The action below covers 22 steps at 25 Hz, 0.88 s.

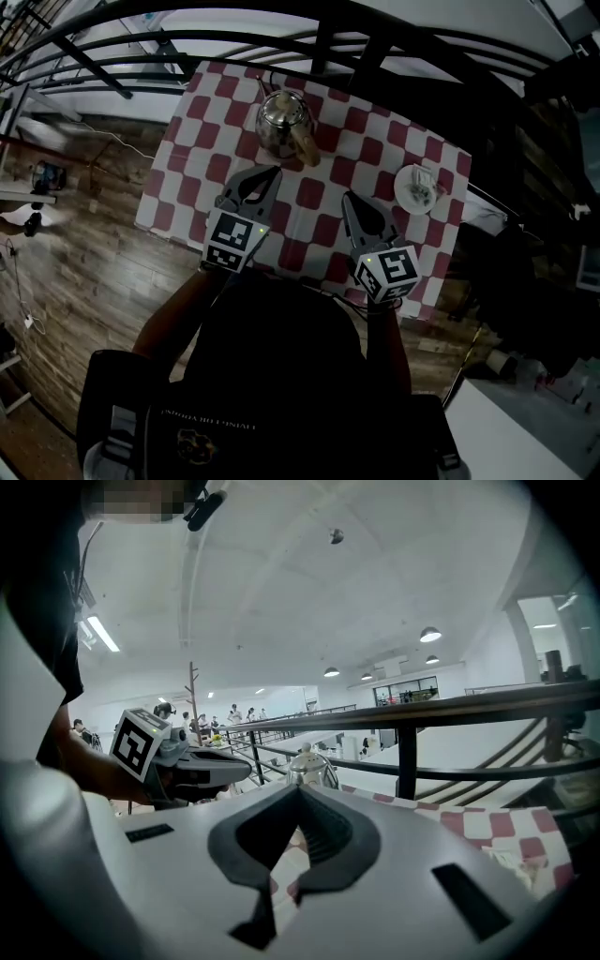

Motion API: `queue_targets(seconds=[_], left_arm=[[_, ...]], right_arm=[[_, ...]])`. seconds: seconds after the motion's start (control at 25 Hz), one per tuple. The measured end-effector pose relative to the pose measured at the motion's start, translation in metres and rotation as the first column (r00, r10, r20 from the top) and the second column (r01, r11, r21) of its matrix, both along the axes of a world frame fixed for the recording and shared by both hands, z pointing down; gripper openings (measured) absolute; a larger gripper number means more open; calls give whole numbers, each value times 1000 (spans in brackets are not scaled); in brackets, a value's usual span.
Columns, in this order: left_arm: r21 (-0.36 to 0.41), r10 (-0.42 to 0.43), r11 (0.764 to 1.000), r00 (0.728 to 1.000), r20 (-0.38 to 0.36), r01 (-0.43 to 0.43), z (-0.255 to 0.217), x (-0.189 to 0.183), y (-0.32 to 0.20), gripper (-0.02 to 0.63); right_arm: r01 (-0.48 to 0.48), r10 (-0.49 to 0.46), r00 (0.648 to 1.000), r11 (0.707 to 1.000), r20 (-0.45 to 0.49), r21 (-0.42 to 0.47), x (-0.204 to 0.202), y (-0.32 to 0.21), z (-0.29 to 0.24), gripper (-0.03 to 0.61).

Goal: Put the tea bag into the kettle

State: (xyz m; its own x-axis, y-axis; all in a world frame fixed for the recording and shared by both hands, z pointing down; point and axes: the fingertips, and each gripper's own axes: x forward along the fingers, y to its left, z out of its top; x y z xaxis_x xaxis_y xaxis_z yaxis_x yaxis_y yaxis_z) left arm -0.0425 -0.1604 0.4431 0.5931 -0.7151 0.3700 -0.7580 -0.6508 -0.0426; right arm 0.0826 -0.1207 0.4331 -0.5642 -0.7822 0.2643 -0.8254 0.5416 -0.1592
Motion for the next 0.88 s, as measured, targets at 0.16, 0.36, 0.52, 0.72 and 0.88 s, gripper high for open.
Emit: queue_targets(seconds=[0.16,0.36,0.52,0.72,0.88], left_arm=[[-14,-9,1000,1000,-5,9,1,9,22,6],[-23,-22,999,1000,-15,22,4,20,41,6],[-33,-25,999,1000,-19,24,5,27,56,6],[-52,-25,998,1000,-18,24,10,36,73,6],[-48,-19,999,1000,-19,18,11,42,83,6]], right_arm=[[15,-15,1000,1000,2,-1,6,11,0,15],[33,-33,999,999,6,10,14,19,-1,15],[40,-40,999,999,3,13,21,32,-2,15],[48,-48,999,999,6,-5,25,48,5,15],[51,-51,999,999,16,-19,24,64,9,15]])
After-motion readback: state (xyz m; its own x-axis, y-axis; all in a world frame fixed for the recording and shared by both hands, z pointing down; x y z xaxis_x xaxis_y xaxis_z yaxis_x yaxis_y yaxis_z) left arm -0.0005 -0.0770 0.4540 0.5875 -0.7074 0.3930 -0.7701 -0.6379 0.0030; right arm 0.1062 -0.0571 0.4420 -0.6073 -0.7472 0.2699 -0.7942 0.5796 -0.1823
